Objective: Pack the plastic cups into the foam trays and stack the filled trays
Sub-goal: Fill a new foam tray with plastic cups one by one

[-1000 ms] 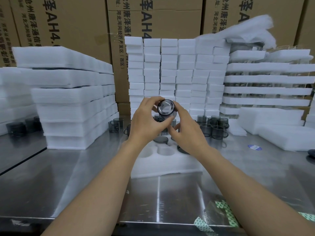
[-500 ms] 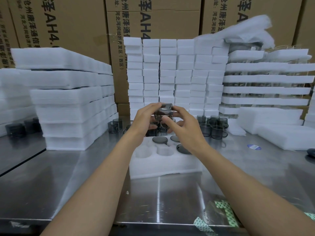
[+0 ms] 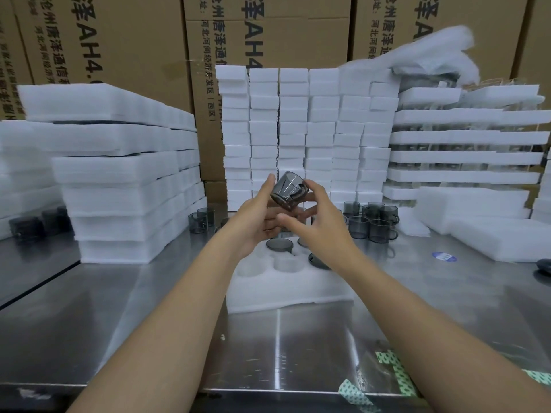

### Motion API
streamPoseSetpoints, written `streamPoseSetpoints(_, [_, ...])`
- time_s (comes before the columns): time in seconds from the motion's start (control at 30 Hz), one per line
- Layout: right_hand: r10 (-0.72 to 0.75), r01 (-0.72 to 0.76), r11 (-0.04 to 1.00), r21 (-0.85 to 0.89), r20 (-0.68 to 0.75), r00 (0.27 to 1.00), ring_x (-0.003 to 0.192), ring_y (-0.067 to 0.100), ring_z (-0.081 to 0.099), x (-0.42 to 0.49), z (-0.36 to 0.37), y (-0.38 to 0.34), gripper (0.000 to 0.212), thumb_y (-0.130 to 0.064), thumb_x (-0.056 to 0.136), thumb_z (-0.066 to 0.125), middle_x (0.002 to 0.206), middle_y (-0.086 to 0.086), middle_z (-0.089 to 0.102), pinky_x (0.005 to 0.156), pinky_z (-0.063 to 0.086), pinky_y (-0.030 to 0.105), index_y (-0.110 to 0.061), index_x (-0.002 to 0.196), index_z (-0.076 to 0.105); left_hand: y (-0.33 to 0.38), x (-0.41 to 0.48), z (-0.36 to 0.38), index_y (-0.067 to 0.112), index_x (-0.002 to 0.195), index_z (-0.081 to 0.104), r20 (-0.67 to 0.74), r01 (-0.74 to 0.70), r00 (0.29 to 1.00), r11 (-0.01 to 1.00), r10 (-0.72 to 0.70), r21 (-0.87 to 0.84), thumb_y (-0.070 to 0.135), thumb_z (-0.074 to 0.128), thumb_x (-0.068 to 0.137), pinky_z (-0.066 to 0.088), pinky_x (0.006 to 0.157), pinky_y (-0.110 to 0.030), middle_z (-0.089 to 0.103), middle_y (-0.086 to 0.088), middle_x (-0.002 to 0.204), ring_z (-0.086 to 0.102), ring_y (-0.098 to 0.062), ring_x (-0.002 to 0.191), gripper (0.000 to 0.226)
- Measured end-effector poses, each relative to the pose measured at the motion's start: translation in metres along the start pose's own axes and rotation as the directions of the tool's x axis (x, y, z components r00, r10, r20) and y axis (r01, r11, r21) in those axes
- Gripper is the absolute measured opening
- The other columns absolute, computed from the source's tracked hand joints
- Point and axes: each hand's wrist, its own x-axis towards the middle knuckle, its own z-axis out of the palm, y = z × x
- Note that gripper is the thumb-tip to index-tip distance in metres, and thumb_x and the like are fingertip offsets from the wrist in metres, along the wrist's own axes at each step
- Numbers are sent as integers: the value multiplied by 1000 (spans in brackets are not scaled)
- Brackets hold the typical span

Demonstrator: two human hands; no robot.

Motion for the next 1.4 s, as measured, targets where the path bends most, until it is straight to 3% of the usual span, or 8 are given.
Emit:
streamPoseSetpoints(0.1, [7, -6, 1000, 14, -95, 995, 92, 1, 66, 2, -3, 1, 67, -41, 87, 82, 117, -20, 66, 81, 58, 34, -33, 146, 51, -2, 0, 3, 23, 119, 75, 73, 64, 995, 998, -64, 2, 72, 34, 107, 46, 84, -34, 82, -6, 114, 79, -13, 89, 65])
streamPoseSetpoints(0.33, [-65, 55, 996, -67, -165, 984, 108, 2, 56, 2, -4, 1, 59, -33, 87, 83, 124, -12, 59, 94, 56, 43, -29, 141, 59, -3, 3, -1, 23, 119, 75, -182, -49, 982, 999, 45, -15, 55, 50, 109, 53, 85, -34, 83, 1, 106, 78, -15, 103, 42])
streamPoseSetpoints(0.5, [-115, 96, 985, -144, -128, 985, 125, 12, 49, 2, -4, 0, 63, -26, 88, 81, 127, -13, 50, 104, 51, 44, -31, 146, 57, 3, 4, -6, 27, 121, 74, -62, -69, 996, 997, 70, 26, 80, 61, 87, 55, 86, -38, 82, 1, 110, 80, -13, 98, 64])
streamPoseSetpoints(0.7, [-82, 79, 995, -60, -42, 996, 127, 9, 52, 0, -5, -3, 59, -27, 93, 77, 131, -13, 52, 105, 48, 32, -35, 147, 57, -8, 6, -5, 30, 123, 74, 15, -117, 993, 979, 116, 169, 57, 81, 85, 57, 86, -33, 81, 3, 107, 78, -12, 94, 47])
streamPoseSetpoints(0.93, [156, -198, 947, 253, 179, 971, 91, -11, 67, 3, -9, -13, 14, -39, 107, 59, 102, -22, 76, 81, 53, 20, -43, 117, 68, -6, 8, -23, 33, 121, 76, 199, -96, 977, 988, 70, 125, 57, 86, 81, 48, 87, -34, 80, 2, 108, 76, -19, 107, 47])
streamPoseSetpoints(1.07, [164, -199, 948, 249, 154, 974, 100, -6, 70, 4, -7, -10, 20, -33, 104, 66, 111, -13, 78, 81, 55, 20, -25, 121, 71, -8, 9, -30, 35, 125, 76, 238, -81, 970, 989, 50, 125, 57, 92, 73, 54, 88, -31, 79, -1, 121, 76, -21, 114, 58])
streamPoseSetpoints(1.2, [169, -192, 939, 285, 105, 980, 86, -4, 69, 5, -7, -6, 20, -22, 98, 74, 110, 1, 77, 72, 50, 10, -13, 115, 70, -10, 12, -34, 27, 140, 63, 210, -55, 977, 997, 43, 50, 40, 99, 70, 61, 85, -30, 78, -9, 125, 75, -32, 117, 80])
streamPoseSetpoints(1.4, [206, -252, 936, 247, 195, 959, 88, 11, 67, 6, -13, -8, 50, -46, 97, 73, 95, 4, 74, 81, 51, 33, 3, 102, 62, -9, 6, -42, 30, 143, 63, 275, -48, 961, 991, 12, 126, 49, 83, 84, 57, 97, -35, 75, -10, 132, 72, -29, 123, 65])
